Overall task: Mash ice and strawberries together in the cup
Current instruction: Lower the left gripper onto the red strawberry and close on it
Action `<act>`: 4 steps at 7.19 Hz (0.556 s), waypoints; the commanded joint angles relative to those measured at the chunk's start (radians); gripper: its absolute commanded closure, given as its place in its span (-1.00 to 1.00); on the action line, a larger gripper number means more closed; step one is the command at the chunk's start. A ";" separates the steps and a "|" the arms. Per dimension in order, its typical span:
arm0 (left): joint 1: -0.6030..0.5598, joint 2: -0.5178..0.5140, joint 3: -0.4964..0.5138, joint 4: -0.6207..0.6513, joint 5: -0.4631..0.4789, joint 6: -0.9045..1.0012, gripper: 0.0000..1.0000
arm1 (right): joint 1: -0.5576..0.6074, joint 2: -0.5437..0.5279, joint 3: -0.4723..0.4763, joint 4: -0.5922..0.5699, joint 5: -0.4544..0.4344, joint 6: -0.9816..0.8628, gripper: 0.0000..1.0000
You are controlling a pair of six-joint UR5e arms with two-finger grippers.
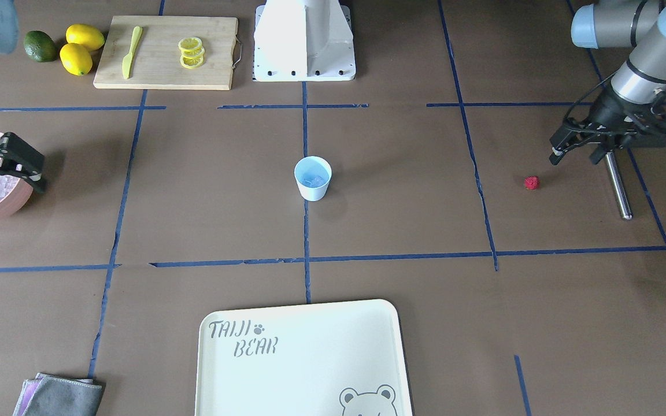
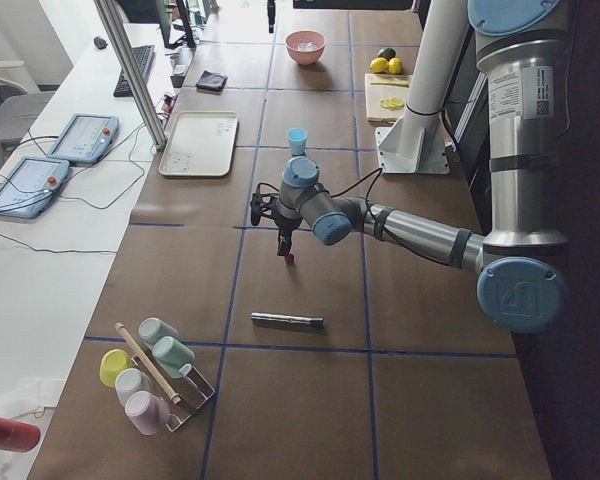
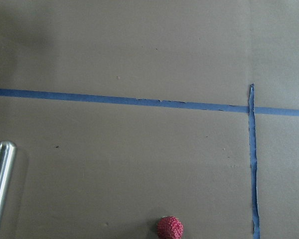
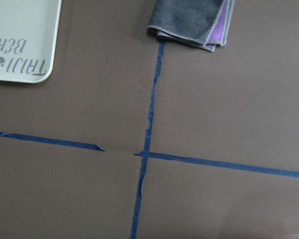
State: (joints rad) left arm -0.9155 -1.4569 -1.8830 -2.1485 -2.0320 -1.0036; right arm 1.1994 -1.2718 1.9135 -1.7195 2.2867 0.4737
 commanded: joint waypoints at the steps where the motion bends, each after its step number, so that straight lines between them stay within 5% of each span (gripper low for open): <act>1: 0.096 -0.026 0.054 -0.010 0.097 -0.050 -1.00 | 0.060 -0.061 -0.001 0.003 0.016 -0.105 -0.98; 4: 0.135 -0.079 0.168 -0.082 0.107 -0.079 -1.00 | 0.126 -0.150 -0.013 0.003 0.013 -0.254 -0.98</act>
State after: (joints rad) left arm -0.7958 -1.5191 -1.7531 -2.2094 -1.9289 -1.0736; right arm 1.2937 -1.3844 1.9086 -1.7162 2.3003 0.2896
